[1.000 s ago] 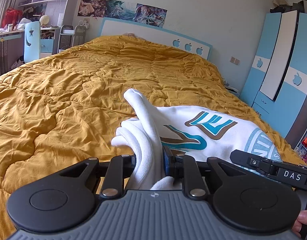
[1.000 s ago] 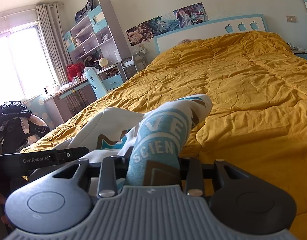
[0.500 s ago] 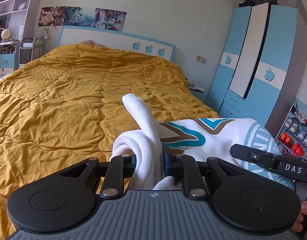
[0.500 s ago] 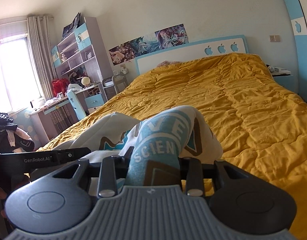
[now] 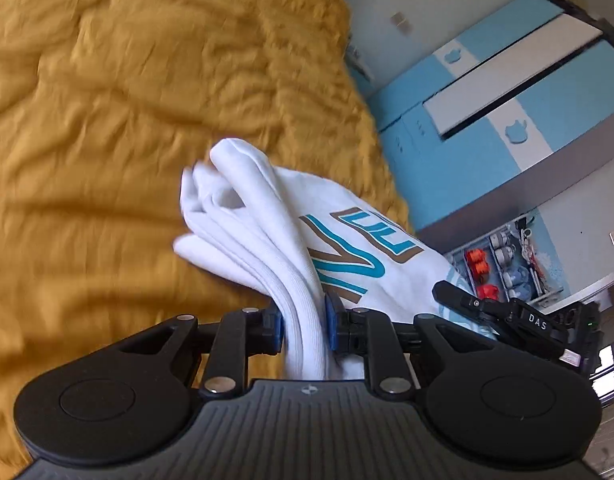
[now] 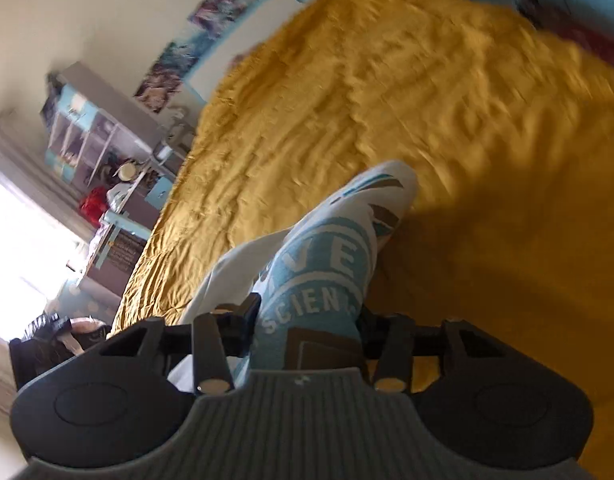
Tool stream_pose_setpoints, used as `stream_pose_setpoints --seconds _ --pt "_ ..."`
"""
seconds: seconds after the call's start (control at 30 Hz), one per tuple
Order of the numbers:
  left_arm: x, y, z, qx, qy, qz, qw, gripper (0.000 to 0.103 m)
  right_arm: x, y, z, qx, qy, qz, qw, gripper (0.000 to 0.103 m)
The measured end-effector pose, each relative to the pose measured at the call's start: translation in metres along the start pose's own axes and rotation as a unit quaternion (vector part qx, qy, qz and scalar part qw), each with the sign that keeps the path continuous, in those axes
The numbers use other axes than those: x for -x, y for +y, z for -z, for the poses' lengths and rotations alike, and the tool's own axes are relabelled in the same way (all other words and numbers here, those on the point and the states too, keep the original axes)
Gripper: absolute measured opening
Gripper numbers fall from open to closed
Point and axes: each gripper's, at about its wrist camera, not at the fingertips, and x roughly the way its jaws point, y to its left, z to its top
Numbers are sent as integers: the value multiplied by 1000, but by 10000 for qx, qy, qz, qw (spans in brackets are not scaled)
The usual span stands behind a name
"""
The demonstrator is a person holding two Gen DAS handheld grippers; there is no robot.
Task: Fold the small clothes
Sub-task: 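Lift the t-shirt with both grippers and fold it in half lengthwise, then lower the folded t-shirt onto the bed and open both grippers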
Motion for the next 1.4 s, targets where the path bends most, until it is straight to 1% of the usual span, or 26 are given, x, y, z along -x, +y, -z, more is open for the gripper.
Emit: stream_pose_setpoints --seconds 0.03,0.07,0.1,0.13,0.17,0.2,0.23,0.27,0.33,0.43,0.5,0.57,0.67,0.77,0.9,0.93,1.0,1.07,1.1,1.13,1.2,1.23,1.27,1.3,1.33,1.4 --pt "-30 32 15 673 639 90 9956 21 -7 -40 15 -560 245 123 9981 62" --pt "-44 59 31 1251 829 270 9883 22 -13 -75 33 -1015 519 290 9931 58" --pt "-46 77 41 1563 719 534 9836 24 -12 -108 54 -1399 479 -24 9890 43" --pt "-44 91 47 1722 573 856 9797 24 -3 -126 66 -1684 182 -530 9841 38" --pt "-41 99 44 1794 588 1027 9766 25 9 -138 85 -1950 -116 -1045 9752 38" --pt "-40 102 40 1834 663 1047 9752 24 17 -140 91 -1994 -227 -1226 9719 38" --pt "-39 103 35 1850 778 1021 9743 24 23 -138 96 -1906 -271 -1258 9732 40" --pt "-38 103 29 1795 846 972 9753 23 29 -132 98 -1711 -249 -1144 9783 40" --pt "-32 98 23 1501 846 824 9816 22 34 -124 99 -1555 -155 -908 9835 41" --pt "-19 90 26 949 659 587 9916 23 40 -116 98 -1568 -52 -645 9855 41" --pt "-9 86 29 667 590 431 9951 26 44 -108 96 -1440 -15 -429 9887 42" --pt "2 78 33 306 509 220 9980 26 52 -97 97 -1135 33 -130 9935 45" --pt "21 70 37 -222 373 -182 9989 26 64 -80 101 -770 57 330 9965 50" --pt "35 65 45 -628 303 -393 9968 26 74 -66 104 -561 86 732 9957 52" --pt "49 58 52 -905 191 -743 9929 25 81 -47 106 -329 226 1228 9916 53" --pt "47 47 51 -914 166 -767 9927 25 82 -43 107 -254 267 1350 9902 53" --pt "57 46 51 -926 143 -724 9930 25 87 -35 109 -80 361 1590 9866 53" --pt "60 35 46 -1084 42 -770 9911 26 91 -23 112 238 449 1961 9793 54" --pt "63 31 46 -1190 -7 -803 9896 27 92 -14 114 438 467 2226 9728 57" --pt "68 24 47 -1338 -97 -842 9874 27 93 -5 116 612 455 2502 9652 57" --pt "72 6 50 -1667 -312 -907 9813 30 92 19 118 1238 300 3455 9297 57" --pt "73 -1 52 -1817 -401 -922 9782 32 93 32 122 1488 116 3777 9138 53" --pt "72 -13 56 -2012 -490 -937 9738 33 95 45 126 1678 -107 3883 9061 50" --pt "70 -22 60 -2188 -539 -945 9697 33 97 57 131 1838 -349 3824 9049 44" --pt "66 -30 64 -2361 -579 -943 9654 33 99 67 135 1959 -550 3718 9058 39" --pt "54 -46 76 -2713 -682 -938 9555 33 97 89 148 2321 -1129 3339 9066 35"
